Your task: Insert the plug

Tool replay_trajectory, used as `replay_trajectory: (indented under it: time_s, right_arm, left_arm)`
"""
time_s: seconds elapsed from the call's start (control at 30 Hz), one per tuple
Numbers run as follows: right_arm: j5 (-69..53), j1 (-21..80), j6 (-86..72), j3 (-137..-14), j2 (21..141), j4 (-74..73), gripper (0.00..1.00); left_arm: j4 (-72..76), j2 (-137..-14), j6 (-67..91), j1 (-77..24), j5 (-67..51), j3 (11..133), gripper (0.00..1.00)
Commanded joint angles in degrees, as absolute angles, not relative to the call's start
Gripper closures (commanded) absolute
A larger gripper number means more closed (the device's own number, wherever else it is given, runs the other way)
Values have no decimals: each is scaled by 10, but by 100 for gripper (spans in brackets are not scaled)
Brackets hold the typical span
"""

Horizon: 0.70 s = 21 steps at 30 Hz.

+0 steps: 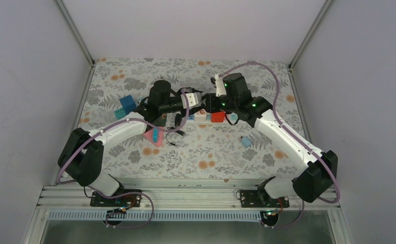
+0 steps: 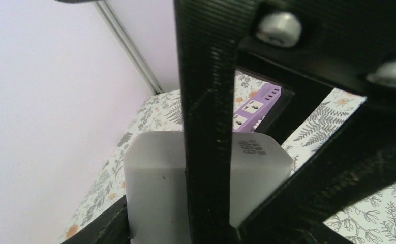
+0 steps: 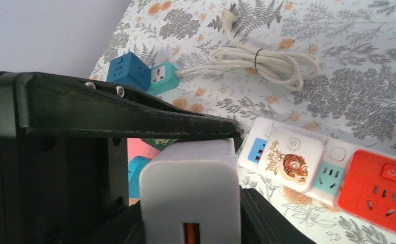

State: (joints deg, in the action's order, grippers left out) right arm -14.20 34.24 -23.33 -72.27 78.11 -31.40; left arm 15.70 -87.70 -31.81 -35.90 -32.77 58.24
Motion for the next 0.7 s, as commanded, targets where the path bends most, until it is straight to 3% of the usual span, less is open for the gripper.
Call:
replay_trajectory:
  time_s: [0.0, 0.17, 0.23, 0.5, 0.67]
  right_arm:
    - [-96, 352, -241, -753, 803, -309, 71]
    - [-56, 352, -245, -755, 802, -313, 84]
    - [-33, 350, -243, -757, 796, -320, 84]
    - [35, 273, -199, -767, 795, -411, 84]
    - [54, 221, -177, -728, 802, -437, 84]
  left_arm:
    - [197, -871, -290, -361, -312, 580, 43]
    - [239, -864, -272, -361, -275, 552, 21]
    - [257, -855, -266, -361, -260, 534, 1]
    - [303, -763, -199, -360, -173, 460, 0]
    - [344, -672, -58, -358, 46, 412, 0]
